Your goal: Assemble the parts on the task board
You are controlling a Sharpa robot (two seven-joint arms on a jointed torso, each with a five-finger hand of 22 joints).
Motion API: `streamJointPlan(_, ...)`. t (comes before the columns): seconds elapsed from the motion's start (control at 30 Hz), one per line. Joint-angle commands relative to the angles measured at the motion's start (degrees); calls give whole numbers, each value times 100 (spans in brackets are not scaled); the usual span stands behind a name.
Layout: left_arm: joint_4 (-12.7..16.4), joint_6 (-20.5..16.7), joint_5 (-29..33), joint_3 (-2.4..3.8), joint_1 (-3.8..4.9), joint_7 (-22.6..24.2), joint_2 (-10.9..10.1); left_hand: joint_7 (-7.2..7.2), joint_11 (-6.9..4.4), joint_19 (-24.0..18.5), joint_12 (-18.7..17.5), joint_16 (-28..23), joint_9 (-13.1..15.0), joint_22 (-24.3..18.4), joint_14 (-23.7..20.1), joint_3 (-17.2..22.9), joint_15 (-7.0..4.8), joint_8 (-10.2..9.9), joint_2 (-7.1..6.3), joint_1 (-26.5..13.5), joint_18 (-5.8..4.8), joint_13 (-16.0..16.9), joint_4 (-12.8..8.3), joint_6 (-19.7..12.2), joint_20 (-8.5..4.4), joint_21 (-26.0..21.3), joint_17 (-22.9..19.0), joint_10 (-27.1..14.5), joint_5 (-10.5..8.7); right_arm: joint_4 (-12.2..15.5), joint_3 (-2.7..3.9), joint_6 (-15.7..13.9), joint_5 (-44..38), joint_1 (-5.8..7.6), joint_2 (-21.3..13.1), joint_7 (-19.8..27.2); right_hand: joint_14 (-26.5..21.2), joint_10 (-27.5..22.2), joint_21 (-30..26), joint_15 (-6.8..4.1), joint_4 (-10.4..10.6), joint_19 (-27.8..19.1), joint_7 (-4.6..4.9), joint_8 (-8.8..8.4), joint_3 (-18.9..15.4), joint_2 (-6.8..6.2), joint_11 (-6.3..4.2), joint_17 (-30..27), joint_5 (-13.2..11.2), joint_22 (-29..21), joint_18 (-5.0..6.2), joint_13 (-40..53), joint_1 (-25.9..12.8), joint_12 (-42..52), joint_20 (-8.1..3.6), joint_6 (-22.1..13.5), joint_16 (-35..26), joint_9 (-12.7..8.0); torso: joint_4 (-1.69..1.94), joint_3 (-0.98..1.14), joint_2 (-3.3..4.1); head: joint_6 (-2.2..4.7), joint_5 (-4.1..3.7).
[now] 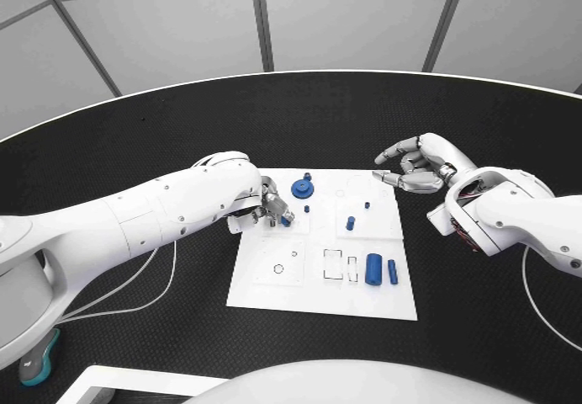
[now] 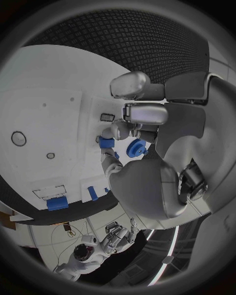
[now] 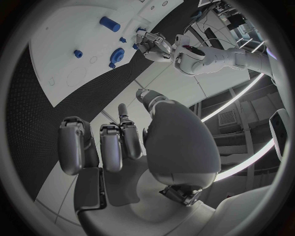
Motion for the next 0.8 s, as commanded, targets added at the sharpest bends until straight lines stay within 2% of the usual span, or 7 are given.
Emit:
streamJointPlan(0.03, 5, 2, -1, 0, 0, 6, -3, -37, -35, -2, 14, -15, -14, -10, 421, -18, -53, -279, 86, 188, -34, -7, -31, -14, -43, -39, 823, 8, 41, 1, 0, 6, 0, 0, -1, -4, 568, 16, -22, -43, 39, 309, 19, 26, 7, 7, -27, 1359, 13, 855, 37, 854, -6, -10, -43, 27, -34, -6, 2, 0, 4, -3, -3)
streamJointPlan(0.23, 15, -8, -1, 0, 0, 12, -12, -32, -32, 2, 11, -14, -18, -4, 422, -19, -53, -284, 117, 220, -36, -14, -20, -16, -45, -38, 825, 6, 43, 1, 0, 12, 0, 0, -2, -8, 568, 16, -22, -43, 39, 309, 19, 26, 7, 7, -27, 1359, 13, 855, 37, 854, -6, -10, -43, 27, -34, -6, 6, -5, 5, -8, -8)
streamJointPlan(0.57, 17, -1, 4, 1, 3, 14, -23, -13, -14, 6, 23, -14, -36, -6, 422, -222, -39, -300, 9, 132, -37, -16, 133, 11, -37, -44, 826, 8, 19, -1, 0, 9, 0, 0, -1, -9, 568, 20, -24, -42, 53, 308, 18, 26, 0, 8, -28, 1361, 16, 854, 37, 858, -24, -7, -43, 27, -33, -8, 3, -7, -1, -15, 1)
streamJointPlan(0.8, 21, 32, 10, 1, 6, 15, -30, -12, -13, 9, 25, -15, -43, -4, 422, -284, -36, -308, -3, 111, -37, -19, 189, 20, -35, -45, 824, 8, 16, 0, 0, 10, 0, 0, 0, -9, 568, 20, -24, -42, 53, 308, 18, 26, 0, 8, -28, 1361, 16, 854, 37, 858, -24, -7, -43, 27, -33, -8, 2, -3, 1, -17, 8)
